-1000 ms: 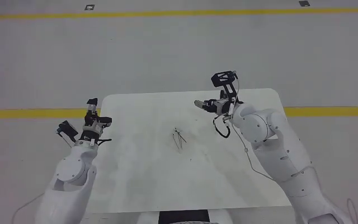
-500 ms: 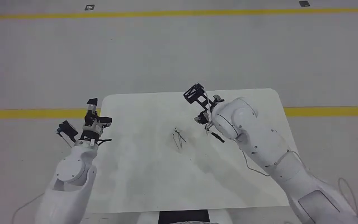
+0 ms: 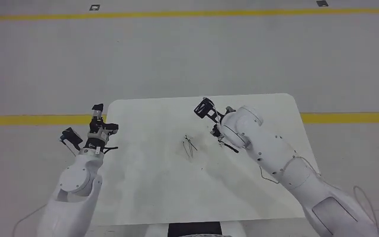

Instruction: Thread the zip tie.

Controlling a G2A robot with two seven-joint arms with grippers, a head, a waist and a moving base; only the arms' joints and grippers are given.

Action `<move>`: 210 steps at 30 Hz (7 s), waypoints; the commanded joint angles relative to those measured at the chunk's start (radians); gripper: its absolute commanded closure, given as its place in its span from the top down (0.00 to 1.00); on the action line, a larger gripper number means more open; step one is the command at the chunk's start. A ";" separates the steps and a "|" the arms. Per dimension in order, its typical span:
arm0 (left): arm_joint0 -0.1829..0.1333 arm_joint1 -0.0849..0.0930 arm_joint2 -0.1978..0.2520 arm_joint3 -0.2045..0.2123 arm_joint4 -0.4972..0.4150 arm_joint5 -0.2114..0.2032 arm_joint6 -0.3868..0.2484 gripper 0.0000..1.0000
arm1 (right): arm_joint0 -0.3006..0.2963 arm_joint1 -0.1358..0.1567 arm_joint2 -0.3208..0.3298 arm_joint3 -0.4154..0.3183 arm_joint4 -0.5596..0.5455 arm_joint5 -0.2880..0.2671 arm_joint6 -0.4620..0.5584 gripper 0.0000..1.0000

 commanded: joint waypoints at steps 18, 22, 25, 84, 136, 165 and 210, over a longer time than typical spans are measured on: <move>0.000 0.000 0.000 0.000 0.000 0.000 0.000 1.00 | 0.120 -0.018 -0.147 0.077 0.169 -0.020 0.000 1.00; 0.000 0.000 0.000 0.000 0.000 0.000 0.000 1.00 | 0.120 -0.018 -0.147 0.077 0.169 -0.020 0.000 1.00; 0.000 0.000 0.000 0.000 0.000 0.000 0.000 1.00 | 0.130 -0.027 -0.171 0.054 0.156 -0.071 -0.008 1.00; 0.000 0.000 0.000 0.000 0.000 0.000 0.000 1.00 | 0.301 -0.237 -0.354 0.364 0.773 0.345 -0.056 1.00; 0.000 0.000 0.000 0.000 0.000 0.000 0.000 1.00 | 0.255 -0.319 -0.355 0.515 0.702 0.379 -0.152 1.00; 0.000 0.000 0.000 0.000 0.000 0.000 0.000 1.00 | 0.195 -0.356 -0.271 0.568 0.549 0.377 -0.095 0.20; 0.000 0.000 0.000 0.000 0.000 0.000 0.000 1.00 | 0.208 -0.529 -0.309 0.926 0.515 0.290 -0.237 0.14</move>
